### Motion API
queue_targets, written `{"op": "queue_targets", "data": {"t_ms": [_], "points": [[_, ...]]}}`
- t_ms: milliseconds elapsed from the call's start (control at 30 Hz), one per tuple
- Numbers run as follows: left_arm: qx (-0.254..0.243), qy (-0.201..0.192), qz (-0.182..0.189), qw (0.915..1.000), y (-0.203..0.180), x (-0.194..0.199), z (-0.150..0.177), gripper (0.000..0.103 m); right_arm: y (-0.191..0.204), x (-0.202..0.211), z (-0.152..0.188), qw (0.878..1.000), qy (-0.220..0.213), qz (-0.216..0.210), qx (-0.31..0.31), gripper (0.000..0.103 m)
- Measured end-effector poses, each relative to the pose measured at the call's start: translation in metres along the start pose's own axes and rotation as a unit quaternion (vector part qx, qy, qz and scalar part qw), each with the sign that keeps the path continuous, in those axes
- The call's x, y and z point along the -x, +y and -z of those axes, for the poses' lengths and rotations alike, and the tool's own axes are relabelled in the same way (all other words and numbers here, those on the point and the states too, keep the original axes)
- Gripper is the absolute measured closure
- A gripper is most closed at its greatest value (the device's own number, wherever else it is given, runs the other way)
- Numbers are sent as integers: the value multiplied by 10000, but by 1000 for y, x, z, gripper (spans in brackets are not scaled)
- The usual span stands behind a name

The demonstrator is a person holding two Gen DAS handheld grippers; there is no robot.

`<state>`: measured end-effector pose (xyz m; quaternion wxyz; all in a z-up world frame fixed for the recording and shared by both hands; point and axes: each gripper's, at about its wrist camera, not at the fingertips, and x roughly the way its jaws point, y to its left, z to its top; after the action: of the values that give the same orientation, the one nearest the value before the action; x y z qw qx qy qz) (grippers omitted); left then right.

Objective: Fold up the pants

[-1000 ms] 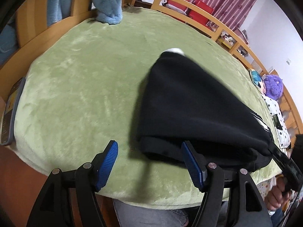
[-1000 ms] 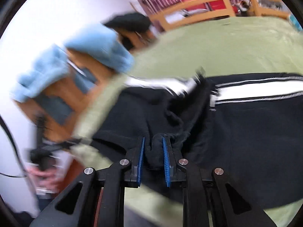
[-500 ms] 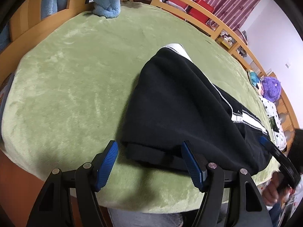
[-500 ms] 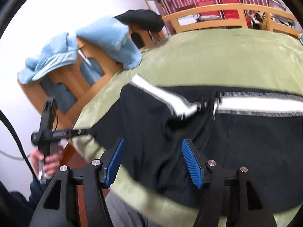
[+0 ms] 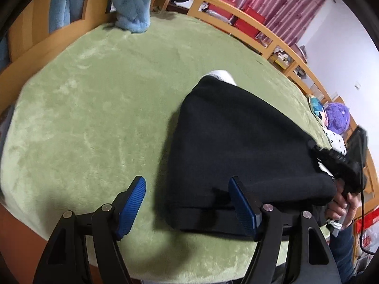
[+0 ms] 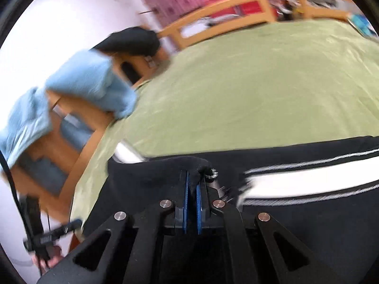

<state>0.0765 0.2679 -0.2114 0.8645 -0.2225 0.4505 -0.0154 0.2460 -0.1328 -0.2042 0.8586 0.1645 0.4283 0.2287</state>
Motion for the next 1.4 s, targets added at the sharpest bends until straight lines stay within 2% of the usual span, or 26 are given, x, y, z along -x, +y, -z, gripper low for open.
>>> {"op": "queue_targets", "data": {"t_ms": [67,133,200,267,333,467,500,533,567,633,700,767,833,900,933,967,1067,1200,1233,1300,1333,1400], "points": [[51,139,-44,9999,3,-11,1,32,-4,-19,3,9991,376,181,106,97],[82,265,-14,9996,4,-18,3,32,1,-18,9,9976,624,92,281,93],[140,312,54,9994,5,-21,7,32,5,-6,13,9959,820,-116,355,81],[194,317,100,9993,6,-22,10,32,6,18,22,9968,687,-251,310,63],[238,319,120,9991,6,-24,13,32,8,38,37,9963,638,-519,235,50],[247,384,169,9988,3,-27,13,32,21,51,69,9927,873,-809,196,49],[248,389,207,9987,2,-27,12,32,27,47,78,9917,915,-869,241,49],[249,379,204,9988,0,-27,10,32,33,42,88,9900,1015,-912,370,56],[239,371,179,9989,-1,-26,10,32,40,34,98,9876,1156,-884,582,90],[188,327,182,9991,-4,-21,9,32,43,36,111,9863,1155,-586,1027,91],[160,250,218,9993,-7,-17,9,32,33,39,112,9875,1133,-610,913,91],[128,278,176,9994,-6,-18,10,32,32,32,115,9856,1357,-604,813,91],[136,367,87,9992,-4,-24,9,32,47,32,117,9791,1442,-458,1356,89],[207,372,118,9990,-1,-23,12,32,55,42,111,9760,1309,-460,1676,85],[230,360,169,9989,0,-22,13,32,58,49,102,9771,1144,-471,1729,77],[230,350,192,9989,0,-22,14,32,60,53,92,9792,985,-504,1702,67],[216,274,263,9990,1,-21,11,32,52,52,55,9869,571,-673,1351,51],[231,263,354,9988,1,-26,3,32,27,18,17,9947,489,-476,762,48],[212,317,337,9987,1,-30,3,32,19,3,12,9963,553,-408,517,49],[225,409,353,9983,2,-35,4,31,3,-15,8,9974,574,-407,122,70],[269,480,394,9977,3,-40,7,31,-3,-20,5,9984,476,-290,45,86],[418,508,492,9966,7,-44,10,29,-11,-20,2,9995,196,-241,8,90]]}}
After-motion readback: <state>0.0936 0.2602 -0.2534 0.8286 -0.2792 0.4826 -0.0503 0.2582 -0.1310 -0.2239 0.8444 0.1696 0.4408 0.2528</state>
